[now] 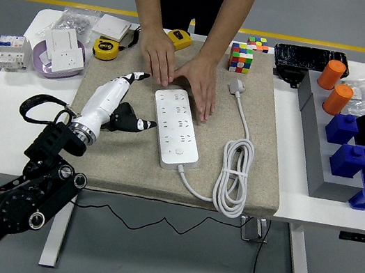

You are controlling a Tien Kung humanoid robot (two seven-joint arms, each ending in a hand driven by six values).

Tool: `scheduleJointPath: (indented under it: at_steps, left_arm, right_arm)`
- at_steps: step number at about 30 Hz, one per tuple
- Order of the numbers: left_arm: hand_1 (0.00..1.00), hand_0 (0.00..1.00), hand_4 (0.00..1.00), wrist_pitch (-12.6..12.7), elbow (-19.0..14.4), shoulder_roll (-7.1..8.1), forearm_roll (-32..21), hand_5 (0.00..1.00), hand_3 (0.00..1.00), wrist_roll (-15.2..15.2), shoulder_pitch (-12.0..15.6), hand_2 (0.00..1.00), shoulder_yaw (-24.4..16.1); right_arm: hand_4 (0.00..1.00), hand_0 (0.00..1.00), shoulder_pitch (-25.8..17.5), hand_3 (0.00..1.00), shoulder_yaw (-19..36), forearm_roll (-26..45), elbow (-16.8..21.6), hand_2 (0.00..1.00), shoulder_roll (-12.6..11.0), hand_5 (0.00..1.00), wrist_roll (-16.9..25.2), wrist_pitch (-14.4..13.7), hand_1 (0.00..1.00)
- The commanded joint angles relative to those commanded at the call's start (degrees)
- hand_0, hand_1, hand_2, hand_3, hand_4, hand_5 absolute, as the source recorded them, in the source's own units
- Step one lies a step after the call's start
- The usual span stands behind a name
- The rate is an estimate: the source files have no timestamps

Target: Pick up the plug,place it near the board,insert it into the board,press the button

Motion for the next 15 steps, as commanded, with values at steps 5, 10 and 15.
scheduleJointPath:
  at_steps: [5, 10, 15]
  left_arm:
    - [0.851, 0.819, 0.998, 1.8, 4.1, 0.0, 2.4, 0.127, 0.824, -0.3, -1.4, 0.802, -0.1]
    - [0.767, 0.744, 0.998, 3.2, 8.5, 0.0, 4.2, 0.131, 0.764, -0.6, -1.9, 0.724, -2.8]
    - [0.767, 0.744, 0.998, 3.2, 11.0, 0.0, 4.3, 0.131, 0.764, -0.6, -1.8, 0.724, -3.9]
  right_arm:
    - [0.998, 0.811, 0.1, 0.87, 0.4, -0.9, 0.0, 0.814, 0.0, 0.998, -0.1, -0.1, 0.823]
    - [0.998, 0.805, 0.1, 0.869, 0.4, -1.4, 0.0, 0.812, 0.1, 0.998, -0.1, -0.1, 0.823]
    - [0.998, 0.805, 0.1, 0.869, 0.7, -2.2, 0.0, 0.812, 0.1, 0.998, -0.1, -0.3, 0.823]
